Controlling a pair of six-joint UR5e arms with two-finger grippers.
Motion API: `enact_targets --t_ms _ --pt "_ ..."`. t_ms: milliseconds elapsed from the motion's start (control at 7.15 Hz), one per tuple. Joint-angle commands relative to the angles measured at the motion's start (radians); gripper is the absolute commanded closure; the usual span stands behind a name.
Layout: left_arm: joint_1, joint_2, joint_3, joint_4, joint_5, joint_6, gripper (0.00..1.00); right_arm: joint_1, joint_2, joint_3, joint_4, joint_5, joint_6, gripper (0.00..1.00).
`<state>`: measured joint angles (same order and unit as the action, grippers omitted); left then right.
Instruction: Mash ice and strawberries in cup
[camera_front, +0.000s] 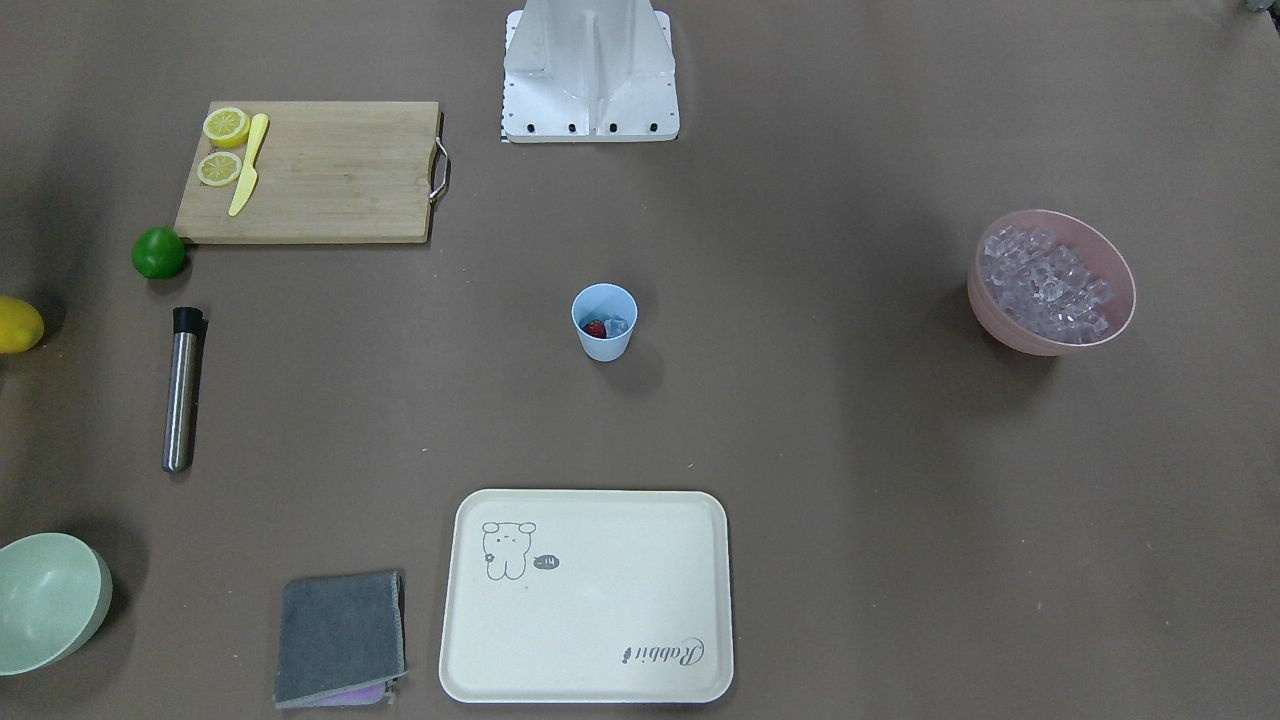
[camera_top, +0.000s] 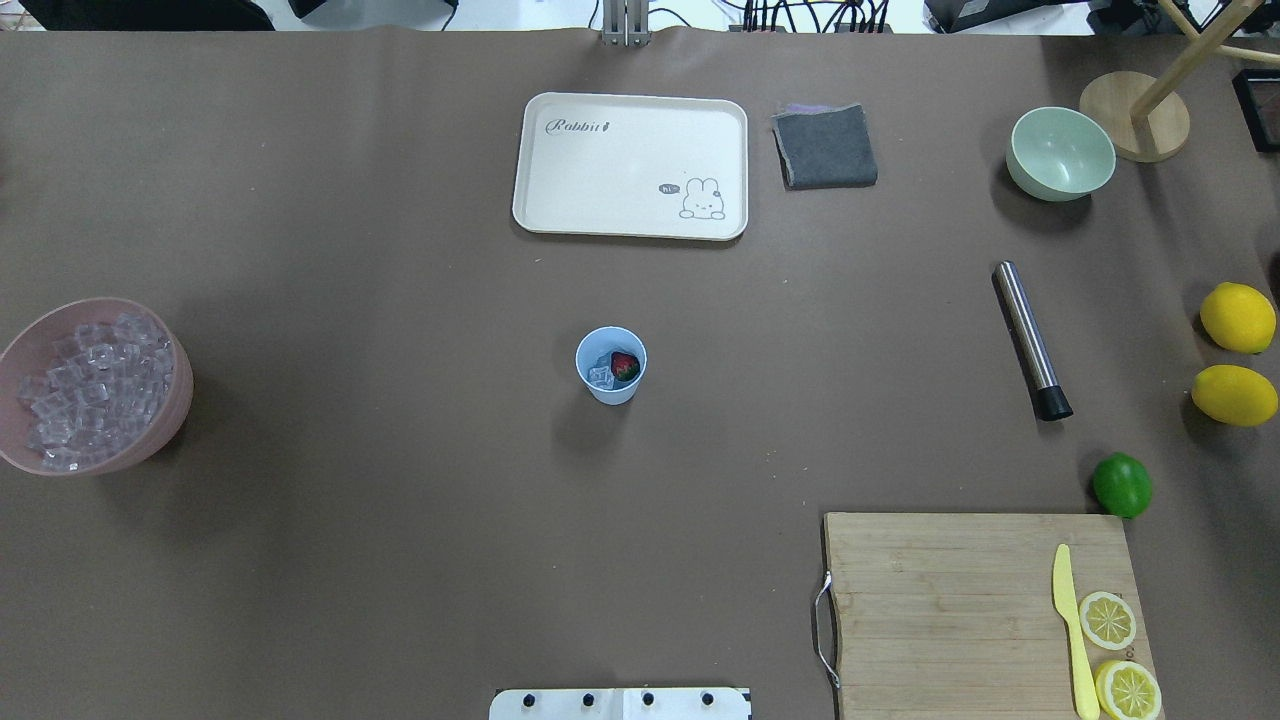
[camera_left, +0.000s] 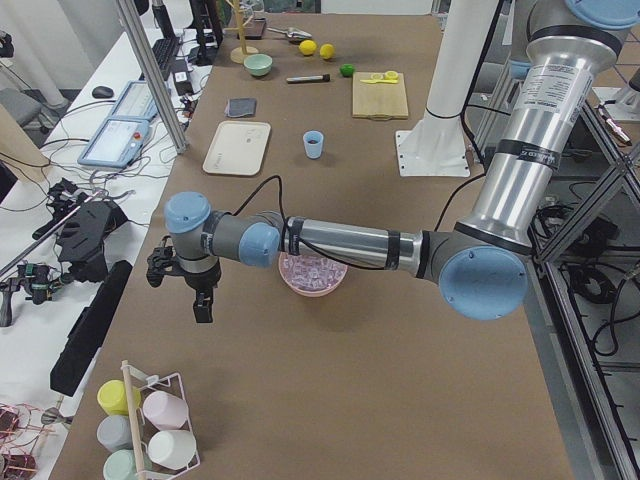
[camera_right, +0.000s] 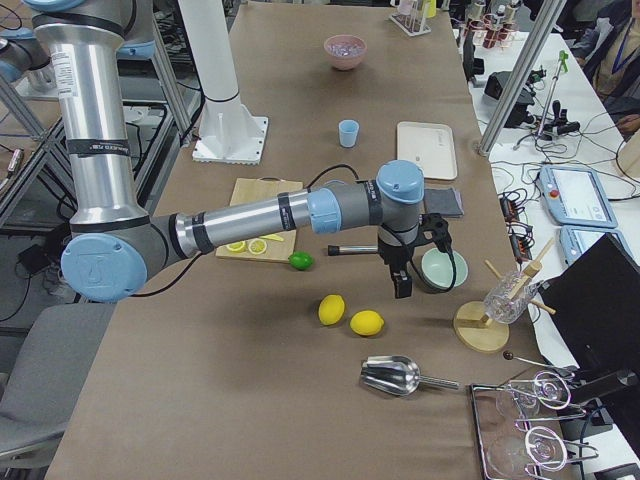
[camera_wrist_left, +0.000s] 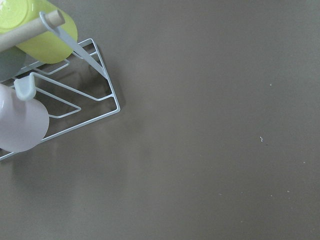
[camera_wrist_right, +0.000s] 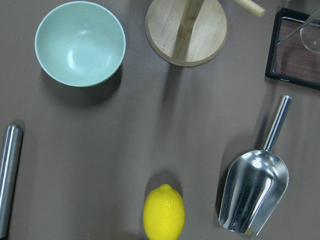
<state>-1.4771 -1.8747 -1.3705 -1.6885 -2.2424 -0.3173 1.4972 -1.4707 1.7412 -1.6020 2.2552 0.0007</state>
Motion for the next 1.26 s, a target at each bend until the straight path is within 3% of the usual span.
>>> enact_targets --t_ms 0,419,1119 --pt "0.000 0.002 -0.015 -0.004 0.004 0.000 0.03 0.000 0.003 0.001 0.001 0.000 0.001 0.01" --pt "0.000 0.012 -0.030 -0.002 -0.002 -0.006 0.03 -0.006 -0.019 -0.022 0.100 0.000 0.011 0.01" --pt "-0.002 0.034 -0.056 0.000 0.000 0.001 0.03 -0.006 -0.017 -0.009 0.105 0.000 0.010 0.01"
